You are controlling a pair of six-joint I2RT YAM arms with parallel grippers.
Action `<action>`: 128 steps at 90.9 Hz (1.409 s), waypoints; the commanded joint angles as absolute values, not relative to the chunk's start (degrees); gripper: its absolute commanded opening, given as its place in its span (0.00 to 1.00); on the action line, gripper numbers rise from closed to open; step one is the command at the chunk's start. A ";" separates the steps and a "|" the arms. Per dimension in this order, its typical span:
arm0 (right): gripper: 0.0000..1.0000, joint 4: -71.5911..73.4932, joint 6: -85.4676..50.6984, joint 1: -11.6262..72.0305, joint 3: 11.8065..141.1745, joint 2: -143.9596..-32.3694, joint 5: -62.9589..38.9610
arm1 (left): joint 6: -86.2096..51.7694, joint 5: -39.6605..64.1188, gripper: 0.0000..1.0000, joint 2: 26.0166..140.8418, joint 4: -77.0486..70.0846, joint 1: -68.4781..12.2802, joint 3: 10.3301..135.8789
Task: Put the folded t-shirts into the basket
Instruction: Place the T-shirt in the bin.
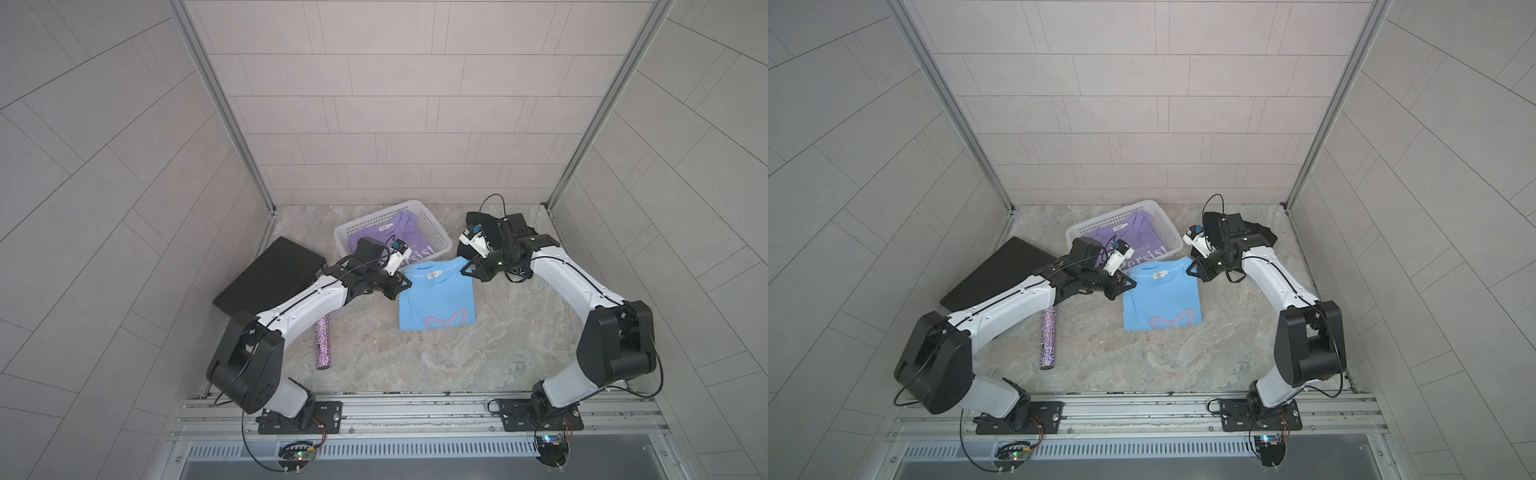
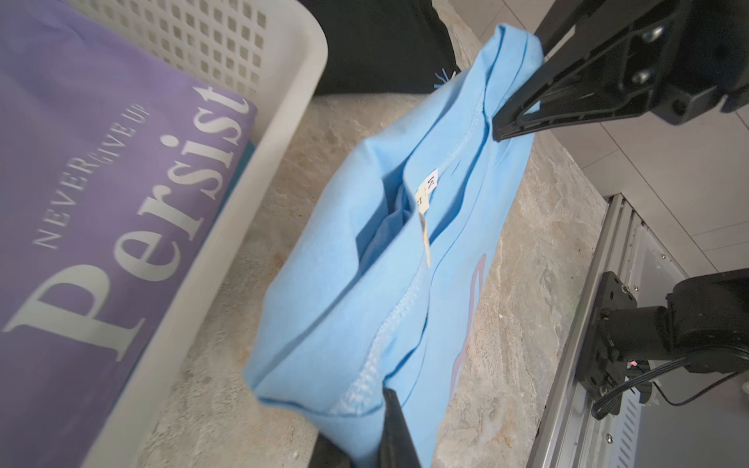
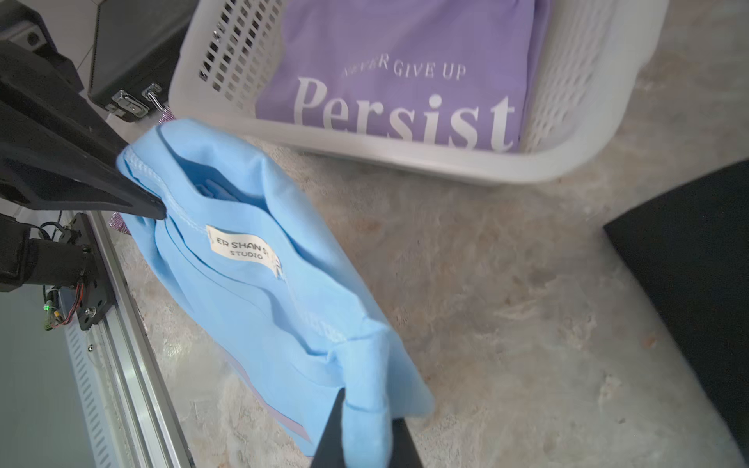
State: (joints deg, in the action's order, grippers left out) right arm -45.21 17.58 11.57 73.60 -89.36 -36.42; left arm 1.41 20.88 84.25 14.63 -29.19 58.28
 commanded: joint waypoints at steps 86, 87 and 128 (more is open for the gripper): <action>0.00 -56.05 5.09 22.11 141.97 -130.13 -23.85 | -7.77 23.64 0.00 93.24 24.65 -9.37 78.56; 0.00 -56.37 5.09 22.13 142.57 -130.63 -23.83 | -7.79 23.77 0.00 93.47 24.72 -9.34 78.61; 0.00 -62.10 6.71 22.08 145.79 -133.26 -22.44 | -8.24 26.59 0.00 95.71 28.74 -9.29 79.45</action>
